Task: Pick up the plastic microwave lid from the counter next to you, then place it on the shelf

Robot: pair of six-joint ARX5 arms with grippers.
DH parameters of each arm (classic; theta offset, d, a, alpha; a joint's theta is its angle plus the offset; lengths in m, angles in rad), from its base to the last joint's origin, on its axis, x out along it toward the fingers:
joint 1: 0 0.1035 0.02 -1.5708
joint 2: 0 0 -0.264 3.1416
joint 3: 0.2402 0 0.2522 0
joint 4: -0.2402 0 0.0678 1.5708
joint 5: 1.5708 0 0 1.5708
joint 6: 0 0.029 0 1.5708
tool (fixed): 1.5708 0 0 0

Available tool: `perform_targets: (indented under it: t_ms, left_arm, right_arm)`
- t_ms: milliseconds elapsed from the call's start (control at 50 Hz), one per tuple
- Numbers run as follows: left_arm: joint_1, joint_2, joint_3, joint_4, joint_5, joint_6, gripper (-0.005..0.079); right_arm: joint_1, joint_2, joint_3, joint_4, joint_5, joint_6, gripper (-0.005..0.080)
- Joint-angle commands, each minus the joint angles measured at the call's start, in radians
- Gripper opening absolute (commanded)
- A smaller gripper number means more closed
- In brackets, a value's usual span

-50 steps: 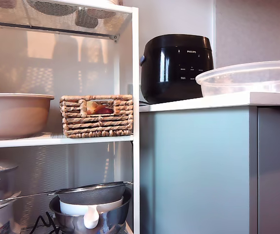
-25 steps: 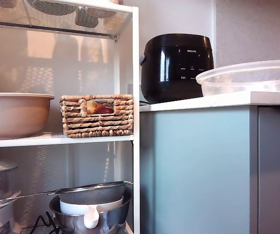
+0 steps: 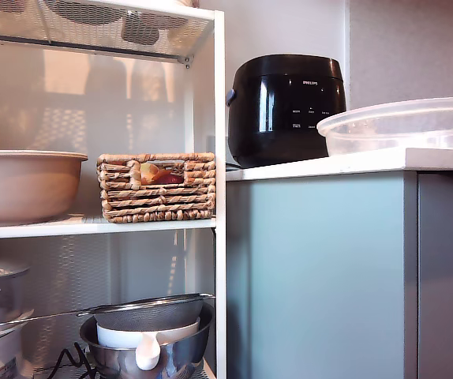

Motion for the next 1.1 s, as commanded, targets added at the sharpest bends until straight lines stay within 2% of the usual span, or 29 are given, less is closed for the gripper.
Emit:
perform_targets:
  t_ms: [0, 60, 400, 680, 820, 920, 980, 1080]
  left_arm:
    - [0.003, 0.005, 0.001, 0.019, 0.001, 0.000, -0.0021]
    - [0.003, 0.005, 0.001, 0.019, 0.001, 0.000, -0.0021]
    - [0.003, 0.005, 0.001, 0.014, 0.001, 0.000, -0.0021]
    - [0.003, 0.005, 0.001, 0.014, 0.001, 0.000, -0.0021]
    - [0.003, 0.005, 0.001, 0.014, 0.002, -0.008, -0.0021]
    - [0.003, 0.005, 0.001, 0.014, 0.002, -0.013, -0.0021]
    - [0.003, 0.005, 0.001, 0.014, 0.002, -0.027, -0.0021]
    - [0.003, 0.005, 0.001, 0.014, 0.002, -0.074, -0.0021]
  right_arm:
    - [0.005, 0.073, 0.034, -0.020, 0.007, -0.022, 0.0313]
    - [0.014, 0.130, 0.079, -0.033, 0.026, -0.039, 0.0368]
    - [0.040, 0.400, 0.282, -0.122, 0.078, -0.155, 0.0366]
    - [0.044, 0.548, 0.315, -0.129, 0.081, -0.182, 0.0365]
    - [0.044, 0.600, 0.315, -0.106, 0.113, -0.204, 0.0360]
    - [0.044, 0.624, 0.315, -0.106, 0.126, -0.223, 0.0311]
    - [0.044, 0.631, 0.315, -0.105, 0.134, -0.227, 0.0228]
    - [0.044, 0.636, 0.315, -0.104, 0.135, -0.230, 0.0034]
